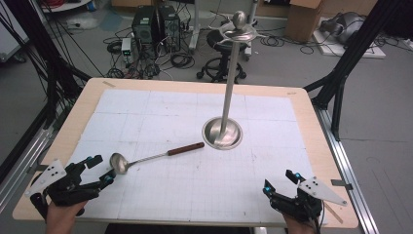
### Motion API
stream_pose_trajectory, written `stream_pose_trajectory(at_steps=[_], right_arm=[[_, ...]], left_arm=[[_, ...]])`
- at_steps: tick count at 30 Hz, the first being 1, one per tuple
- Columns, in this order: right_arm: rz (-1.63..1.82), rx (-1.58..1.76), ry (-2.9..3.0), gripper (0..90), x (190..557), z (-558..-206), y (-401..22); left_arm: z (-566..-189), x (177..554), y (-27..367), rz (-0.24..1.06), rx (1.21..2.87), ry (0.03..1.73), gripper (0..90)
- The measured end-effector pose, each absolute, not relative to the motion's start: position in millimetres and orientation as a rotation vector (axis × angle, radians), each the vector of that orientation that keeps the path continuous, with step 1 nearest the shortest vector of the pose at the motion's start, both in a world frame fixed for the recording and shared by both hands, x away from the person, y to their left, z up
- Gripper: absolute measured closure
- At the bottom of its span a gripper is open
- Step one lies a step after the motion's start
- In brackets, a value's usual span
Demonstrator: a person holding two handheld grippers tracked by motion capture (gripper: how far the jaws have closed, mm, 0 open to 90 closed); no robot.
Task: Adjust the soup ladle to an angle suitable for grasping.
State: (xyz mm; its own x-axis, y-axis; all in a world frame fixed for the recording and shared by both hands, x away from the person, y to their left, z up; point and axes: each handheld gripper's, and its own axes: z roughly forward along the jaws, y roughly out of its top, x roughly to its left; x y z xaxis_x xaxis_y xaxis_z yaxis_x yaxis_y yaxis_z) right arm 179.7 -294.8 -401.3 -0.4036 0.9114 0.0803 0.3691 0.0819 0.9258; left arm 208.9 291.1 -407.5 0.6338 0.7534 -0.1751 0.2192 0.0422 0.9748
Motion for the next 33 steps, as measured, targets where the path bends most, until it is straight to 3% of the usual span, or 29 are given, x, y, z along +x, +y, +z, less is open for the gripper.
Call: stream_pose_trajectory(at_steps=[15,28,33], right_arm=[[1.327,1.293,1.804,17.4,178.4,-404.4,-302.5],[1.319,1.331,1.77,17.4,175.5,-404.6,-302.8],[1.324,1.332,1.764,17.5,175.1,-403.7,-303.3]], left_arm=[[-409.0,218.3,291.3,0.493,1.514,0.895,30.1],[-384.7,269.1,289.6,0.441,1.711,0.824,83.8],[-379.7,289.8,275.4,0.438,1.854,0.801,89.4]])
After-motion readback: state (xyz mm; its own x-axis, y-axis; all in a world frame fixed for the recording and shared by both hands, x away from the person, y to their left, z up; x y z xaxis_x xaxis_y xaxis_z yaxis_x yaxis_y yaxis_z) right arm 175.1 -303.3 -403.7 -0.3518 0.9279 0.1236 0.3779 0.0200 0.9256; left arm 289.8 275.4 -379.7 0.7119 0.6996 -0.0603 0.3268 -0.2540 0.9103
